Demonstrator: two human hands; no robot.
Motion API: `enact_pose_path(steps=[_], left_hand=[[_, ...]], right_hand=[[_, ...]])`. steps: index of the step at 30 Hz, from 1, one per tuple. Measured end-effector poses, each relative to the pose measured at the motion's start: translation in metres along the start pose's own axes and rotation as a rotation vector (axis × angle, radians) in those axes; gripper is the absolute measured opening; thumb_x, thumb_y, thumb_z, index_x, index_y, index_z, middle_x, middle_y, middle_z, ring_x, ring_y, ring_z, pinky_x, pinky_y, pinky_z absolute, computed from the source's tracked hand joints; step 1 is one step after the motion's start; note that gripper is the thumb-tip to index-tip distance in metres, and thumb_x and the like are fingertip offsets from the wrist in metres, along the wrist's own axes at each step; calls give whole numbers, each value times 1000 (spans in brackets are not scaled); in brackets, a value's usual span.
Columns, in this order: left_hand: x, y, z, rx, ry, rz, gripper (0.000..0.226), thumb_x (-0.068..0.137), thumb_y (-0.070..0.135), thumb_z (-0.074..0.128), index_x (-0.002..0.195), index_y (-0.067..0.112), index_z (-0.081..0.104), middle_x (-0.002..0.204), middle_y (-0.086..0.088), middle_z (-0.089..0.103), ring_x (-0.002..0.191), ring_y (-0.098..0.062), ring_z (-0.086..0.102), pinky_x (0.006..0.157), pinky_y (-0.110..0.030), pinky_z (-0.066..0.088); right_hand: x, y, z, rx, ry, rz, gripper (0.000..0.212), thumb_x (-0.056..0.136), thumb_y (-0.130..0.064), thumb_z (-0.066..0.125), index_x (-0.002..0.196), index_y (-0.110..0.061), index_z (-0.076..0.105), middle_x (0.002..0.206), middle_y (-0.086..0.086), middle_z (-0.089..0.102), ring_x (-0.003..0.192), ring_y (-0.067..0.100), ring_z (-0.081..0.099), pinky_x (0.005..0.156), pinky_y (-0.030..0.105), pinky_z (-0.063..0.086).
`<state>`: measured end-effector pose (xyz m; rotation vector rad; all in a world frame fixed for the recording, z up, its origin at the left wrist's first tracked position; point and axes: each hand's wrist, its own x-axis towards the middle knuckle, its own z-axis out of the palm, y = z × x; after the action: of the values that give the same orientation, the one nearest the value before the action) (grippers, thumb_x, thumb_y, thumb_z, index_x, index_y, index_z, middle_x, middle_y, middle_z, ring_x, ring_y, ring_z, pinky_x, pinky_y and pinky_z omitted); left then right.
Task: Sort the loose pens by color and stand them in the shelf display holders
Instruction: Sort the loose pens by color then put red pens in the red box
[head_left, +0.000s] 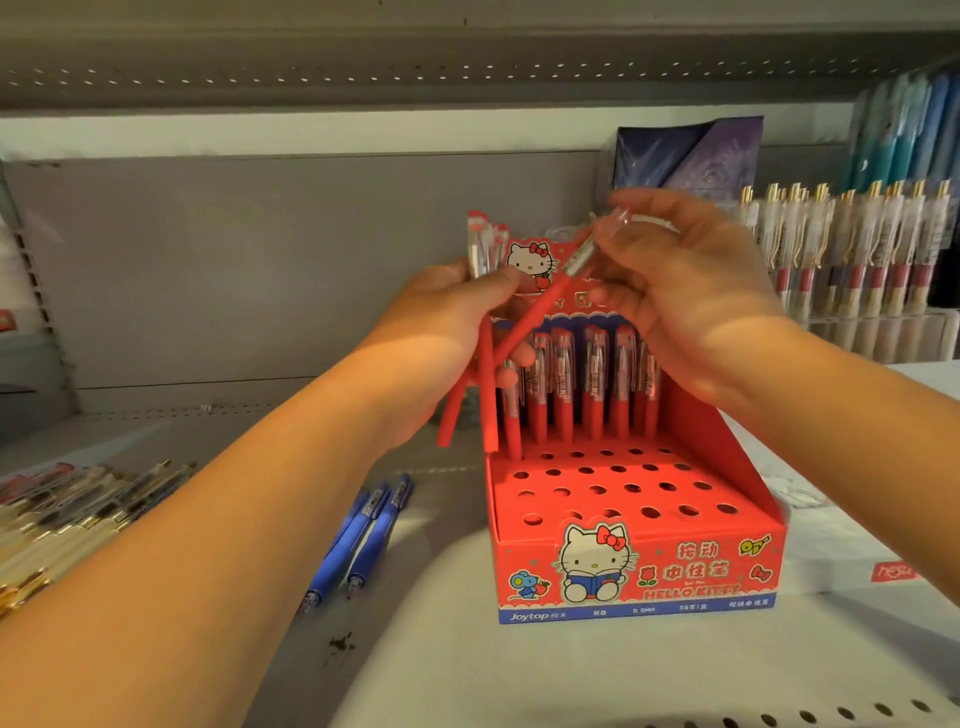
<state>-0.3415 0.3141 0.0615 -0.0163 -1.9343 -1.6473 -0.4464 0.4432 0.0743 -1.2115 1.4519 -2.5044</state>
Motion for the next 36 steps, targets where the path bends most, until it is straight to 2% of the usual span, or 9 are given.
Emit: enact_pose_path(steps=[5,8,12,20,24,26,30,34,36], left_hand=[[2,3,1,-40,82,49,19,102,15,45,92,13,61,69,1,66,57,-16,58,53,-26,50],[3,5,-1,-62,100,58,20,102,14,43,103,9,63,69,1,63,57,-16,51,54,-26,46],[1,6,-1,-138,11,71,23,104,18,41,112,11,61,71,-3,59,54,-16,44,53,-26,41],[-2,6,4,-173,-23,0,21,104,17,38,116,11,55,66,-7,52,49,-15,29,48,-27,25],[-2,7,5,-231,-7,-84,18,98,18,33,97,9,49,65,-9,49,47,-15,26,48,-27,18],[-1,7,6,-252,24,-90,20,97,15,30,87,11,46,65,-10,50,45,-15,28,45,-24,20],[2,4,7,-140,44,-17,22,103,7,32,98,11,53,65,-8,58,44,-16,42,44,-23,31],[-1,2,6,-61,-32,-1,22,106,8,35,103,13,56,69,-4,69,52,-14,58,51,-24,49],[-2,2,6,-72,-78,-9,21,106,8,35,107,11,56,74,-6,69,56,-15,62,56,-25,54]], right_hand=[[7,-3,-5,29,183,-44,13,93,0,60,99,-11,55,83,9,66,64,13,68,60,29,57],[11,-4,-10,-63,240,-110,12,94,-2,58,96,-13,55,81,5,66,64,13,68,64,32,58],[2,9,-3,-436,66,-115,23,91,-2,64,89,-22,55,83,5,68,75,25,70,64,46,61],[-3,21,-1,-521,-99,-92,30,87,-1,70,81,-25,55,80,11,59,68,22,65,50,38,60],[1,24,-5,-629,-138,-140,34,85,-4,72,76,-33,57,72,2,61,65,22,67,52,42,60],[1,27,-7,-712,-186,-124,31,83,-7,73,74,-34,60,68,-2,64,66,25,70,57,46,61],[-6,31,-6,-788,-363,13,21,86,-10,72,75,-27,68,71,-4,70,70,21,72,58,43,62],[-4,16,-5,-891,-281,-98,24,88,-12,63,77,-31,72,73,-7,72,65,16,69,51,35,59],[-2,10,-3,-684,-196,-87,24,90,-8,62,85,-29,70,80,-1,72,67,17,68,46,29,53]])
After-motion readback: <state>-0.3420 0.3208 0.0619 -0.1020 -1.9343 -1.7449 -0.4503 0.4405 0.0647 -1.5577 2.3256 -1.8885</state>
